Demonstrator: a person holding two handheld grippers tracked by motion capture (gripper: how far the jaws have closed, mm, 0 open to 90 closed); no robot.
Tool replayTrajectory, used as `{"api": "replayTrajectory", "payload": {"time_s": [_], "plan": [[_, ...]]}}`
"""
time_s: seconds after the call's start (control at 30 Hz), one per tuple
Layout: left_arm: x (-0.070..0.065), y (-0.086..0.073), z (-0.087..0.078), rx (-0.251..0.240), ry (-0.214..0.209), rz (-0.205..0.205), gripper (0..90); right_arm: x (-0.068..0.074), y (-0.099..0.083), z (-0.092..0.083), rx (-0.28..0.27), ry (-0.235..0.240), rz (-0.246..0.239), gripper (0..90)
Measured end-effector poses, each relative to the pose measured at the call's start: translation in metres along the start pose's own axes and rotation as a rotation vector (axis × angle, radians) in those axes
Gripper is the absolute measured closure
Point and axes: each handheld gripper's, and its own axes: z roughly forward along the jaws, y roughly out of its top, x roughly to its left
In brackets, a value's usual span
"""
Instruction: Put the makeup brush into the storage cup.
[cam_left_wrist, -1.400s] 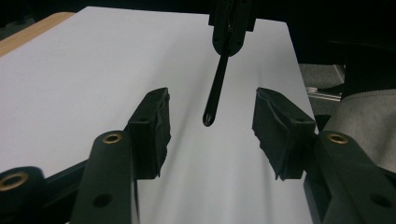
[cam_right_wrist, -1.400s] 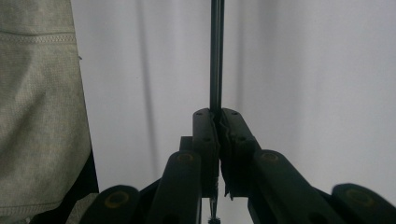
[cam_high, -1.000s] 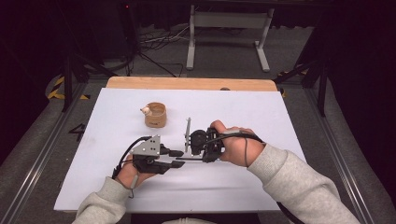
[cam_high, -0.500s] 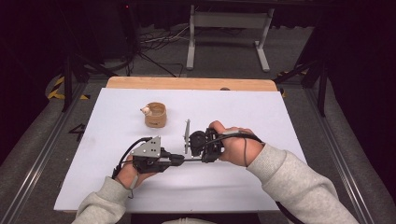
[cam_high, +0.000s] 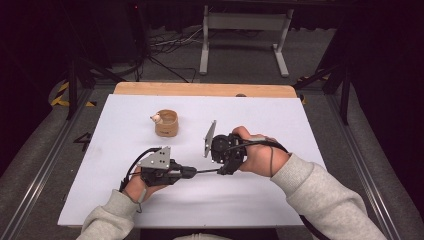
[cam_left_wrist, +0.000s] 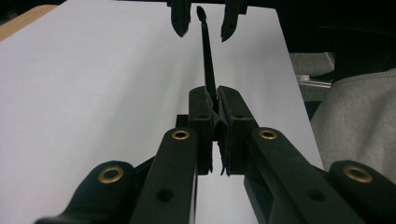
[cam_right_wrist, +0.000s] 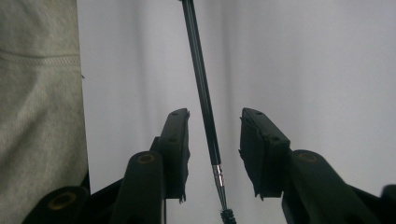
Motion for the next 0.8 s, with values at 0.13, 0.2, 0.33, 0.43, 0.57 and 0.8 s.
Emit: {"api": "replayTrajectory", "payload": {"time_s": [0.13,0.2,0.33,0.43,0.57,0.8], "plan": [[-0.001,0.000,-0.003,-0.013,0.005,-0.005,84.9,-0.002,-0.014,-0.005,-0.099,0.002,0.022,59.9],[0.000,0.000,-0.004,-0.016,0.004,-0.008,84.9,-0.002,-0.023,-0.007,-0.140,0.006,0.036,59.2],[0.000,0.000,-0.005,-0.021,0.007,-0.011,84.9,-0.001,-0.039,-0.008,-0.220,-0.018,0.032,59.2],[0.000,-0.001,-0.005,-0.027,0.008,-0.014,84.9,0.000,-0.049,-0.010,-0.255,-0.036,0.029,60.0],[0.000,-0.001,-0.005,-0.034,0.008,-0.015,84.9,0.000,-0.061,-0.013,-0.309,-0.041,0.038,59.0],[0.000,-0.002,-0.007,-0.038,0.004,-0.015,84.9,-0.003,-0.075,-0.006,-0.325,-0.040,0.037,59.1]]}}
